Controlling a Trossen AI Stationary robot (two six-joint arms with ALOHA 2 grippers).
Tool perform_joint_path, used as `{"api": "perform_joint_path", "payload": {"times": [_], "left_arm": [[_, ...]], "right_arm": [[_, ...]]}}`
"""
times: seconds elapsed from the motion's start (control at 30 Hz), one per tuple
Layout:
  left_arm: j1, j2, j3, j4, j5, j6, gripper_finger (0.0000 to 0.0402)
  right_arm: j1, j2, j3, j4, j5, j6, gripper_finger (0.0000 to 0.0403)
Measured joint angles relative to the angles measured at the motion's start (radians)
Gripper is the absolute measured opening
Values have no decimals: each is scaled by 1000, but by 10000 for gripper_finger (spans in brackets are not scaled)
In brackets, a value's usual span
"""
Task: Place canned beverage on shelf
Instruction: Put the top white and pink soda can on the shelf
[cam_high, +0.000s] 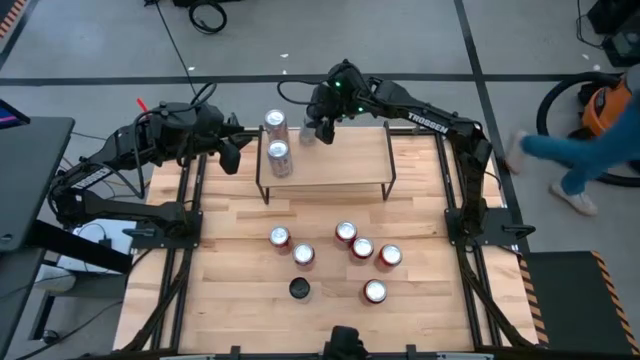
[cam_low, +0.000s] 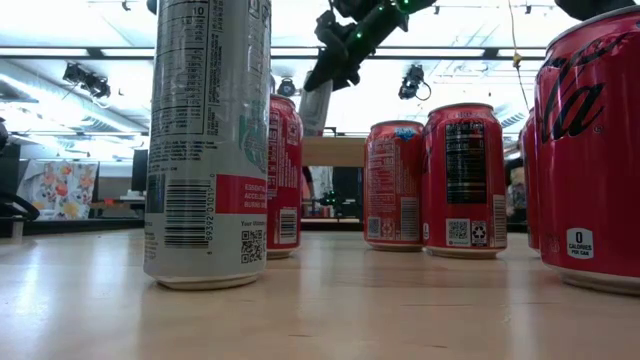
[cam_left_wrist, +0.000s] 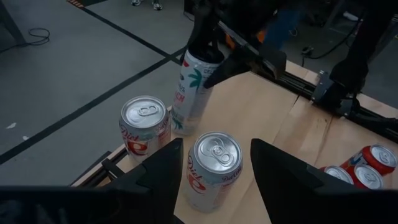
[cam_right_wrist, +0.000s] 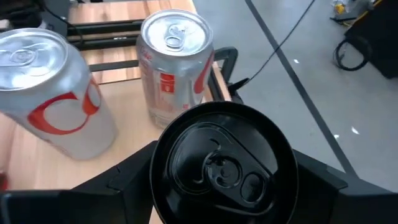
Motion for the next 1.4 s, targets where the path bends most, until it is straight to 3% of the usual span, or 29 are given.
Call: {"api": "perform_joint_path", "payload": {"times": [0.7, 1.03, 1.4], "left_arm": [[0, 0, 0, -1, 0, 3, 198], [0, 0, 0, -2, 0, 3, 198], [0, 0, 0, -1, 0, 3, 198]], "right_arm": [[1, 0, 0, 37, -30, -2, 306], [2, -2, 0, 50, -36, -2, 341], [3, -77, 0, 66, -13, 7, 346]]}}
